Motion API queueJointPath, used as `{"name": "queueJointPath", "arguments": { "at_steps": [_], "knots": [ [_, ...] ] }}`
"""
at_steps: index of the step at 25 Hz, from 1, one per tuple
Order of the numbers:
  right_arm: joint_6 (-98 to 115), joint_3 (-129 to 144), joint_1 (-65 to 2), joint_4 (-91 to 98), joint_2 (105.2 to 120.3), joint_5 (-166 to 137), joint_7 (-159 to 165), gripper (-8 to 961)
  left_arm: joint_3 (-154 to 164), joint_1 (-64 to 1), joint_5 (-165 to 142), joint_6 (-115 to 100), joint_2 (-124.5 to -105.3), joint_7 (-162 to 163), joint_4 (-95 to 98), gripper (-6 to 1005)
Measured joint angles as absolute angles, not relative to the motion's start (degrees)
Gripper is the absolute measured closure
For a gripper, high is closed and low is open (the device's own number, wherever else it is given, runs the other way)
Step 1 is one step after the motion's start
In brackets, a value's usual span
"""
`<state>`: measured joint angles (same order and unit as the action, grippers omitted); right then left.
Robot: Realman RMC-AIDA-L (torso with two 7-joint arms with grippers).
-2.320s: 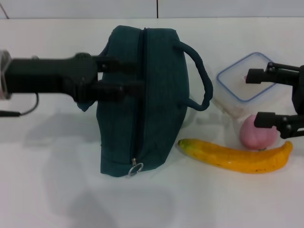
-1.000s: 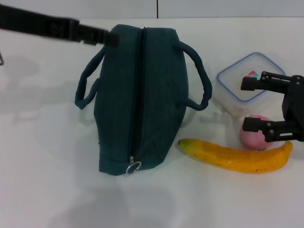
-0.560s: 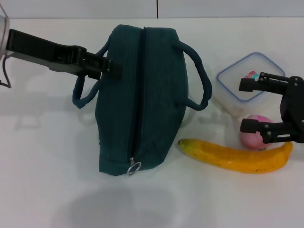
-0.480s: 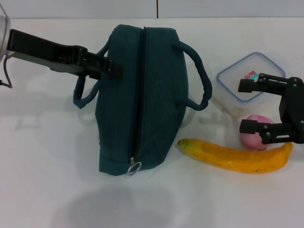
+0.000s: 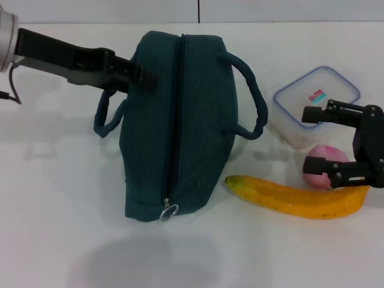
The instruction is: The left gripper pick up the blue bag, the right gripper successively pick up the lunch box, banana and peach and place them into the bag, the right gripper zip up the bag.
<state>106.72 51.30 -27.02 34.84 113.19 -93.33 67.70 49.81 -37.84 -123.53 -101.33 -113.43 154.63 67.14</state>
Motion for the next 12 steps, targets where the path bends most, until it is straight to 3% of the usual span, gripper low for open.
{"name": "queueJointPath", "arguments": {
  "at_steps": [4, 7, 12],
  "knots": [
    [106.66, 51.1, -26.24, 34.81, 113.2, -93.35, 67.67, 95, 49.94, -38.62, -123.23, -101.47, -113.46, 154.3, 66.01, 303],
    [106.65, 51.03, -25.8, 34.8, 113.2, -93.35, 67.67, 95, 49.84, -39.11, -123.15, -101.6, -113.3, 154.52, 64.78, 530],
    [106.65, 50.78, -25.42, 34.8, 113.21, -93.35, 67.62, 95, 49.75, -39.77, -123.46, -101.58, -113.19, 154.51, 62.98, 637]
  ]
}}
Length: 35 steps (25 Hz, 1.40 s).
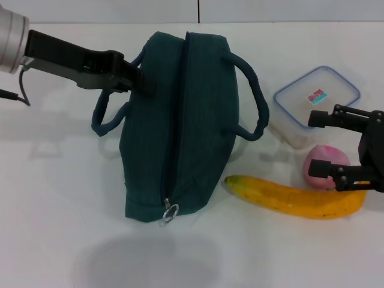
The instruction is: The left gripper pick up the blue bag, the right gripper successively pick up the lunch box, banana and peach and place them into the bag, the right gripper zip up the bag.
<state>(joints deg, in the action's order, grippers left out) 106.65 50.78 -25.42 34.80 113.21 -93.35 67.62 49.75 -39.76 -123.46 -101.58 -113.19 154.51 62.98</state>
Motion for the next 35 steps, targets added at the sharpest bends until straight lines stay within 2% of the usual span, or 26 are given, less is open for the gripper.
{"name": "queueJointPath", "arguments": {
  "at_steps": [7, 12, 22, 30, 35],
  "knots": [
    [106.27, 49.81, -25.39, 33.49, 113.22, -92.89, 66.59, 95, 49.65, -39.55, -123.46, -101.3, -113.12, 154.54, 62.88, 794],
    [106.05, 43.03, -25.34, 31.33, 114.25, -92.71, 66.27, 95, 49.65, -39.12, -123.27, -100.84, -113.38, 154.28, 62.84, 935],
    [100.17, 20.9, -24.19, 18.15, 114.72, -87.45, 66.83, 96, 48.77, -38.37, -123.15, -100.64, -114.15, 152.98, 62.76, 935],
    [82.4, 19.38, -23.25, 13.6, 114.3, -79.02, 76.3, 96, 48.19, -38.32, -123.05, -100.63, -114.97, 151.4, 62.74, 935],
    [72.41, 19.56, -24.32, 13.45, 114.64, -77.34, 79.82, 101, 48.16, -38.58, -123.04, -100.63, -115.11, 150.5, 62.75, 935]
  ]
}}
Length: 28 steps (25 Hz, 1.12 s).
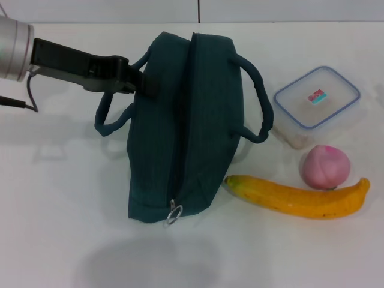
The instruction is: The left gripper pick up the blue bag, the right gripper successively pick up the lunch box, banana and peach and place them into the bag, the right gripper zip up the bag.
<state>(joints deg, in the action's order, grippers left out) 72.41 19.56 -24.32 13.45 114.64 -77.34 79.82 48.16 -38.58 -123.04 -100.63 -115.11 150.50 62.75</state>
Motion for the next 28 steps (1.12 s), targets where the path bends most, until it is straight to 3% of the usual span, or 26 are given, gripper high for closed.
{"name": "queueJointPath", "arguments": {
  "at_steps": [15, 28],
  "knots": [
    [62.83, 20.79, -32.31, 2.82, 115.54, -77.86, 83.51, 121, 48.16, -37.77, -120.35, -100.1, -115.3, 147.45, 62.75, 935],
    [61.89, 23.06, -34.19, 1.43, 115.67, -79.13, 85.61, 138, 48.16, -35.84, -118.3, -100.26, -115.31, 146.1, 62.75, 935]
  ]
}}
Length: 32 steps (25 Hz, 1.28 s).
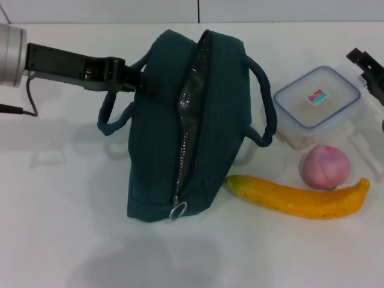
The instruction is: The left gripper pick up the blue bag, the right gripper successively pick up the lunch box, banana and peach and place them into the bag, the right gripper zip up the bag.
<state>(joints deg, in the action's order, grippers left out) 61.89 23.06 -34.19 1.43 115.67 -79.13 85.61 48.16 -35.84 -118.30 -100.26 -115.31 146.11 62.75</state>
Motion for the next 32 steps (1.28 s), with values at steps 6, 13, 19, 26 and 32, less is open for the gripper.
{"name": "queueJointPath", "arguments": {
  "at_steps": [6, 13, 19, 26, 32],
  "knots": [
    [62.06, 23.27, -35.53, 0.98, 115.72, -79.15, 85.67, 146, 48.16, -35.51, -118.02, -100.36, -115.31, 146.08, 62.76, 935],
    [61.35, 23.75, -35.72, 0.79, 115.82, -79.19, 85.7, 155, 48.16, -35.5, -117.95, -100.38, -115.31, 145.73, 62.75, 935],
    [59.26, 23.83, -35.67, 0.79, 115.84, -79.19, 85.7, 163, 48.16, -35.53, -117.94, -100.37, -115.31, 145.5, 62.76, 935],
    [59.73, 24.87, -35.95, 0.03, 116.04, -79.19, 85.69, 172, 48.16, -35.76, -117.94, -100.28, -115.31, 145.45, 62.75, 935],
    [60.67, 25.23, -35.96, -1.36, 116.19, -79.19, 85.69, 180, 48.16, -35.36, -117.15, -100.28, -115.31, 145.27, 62.76, 935]
  ]
}}
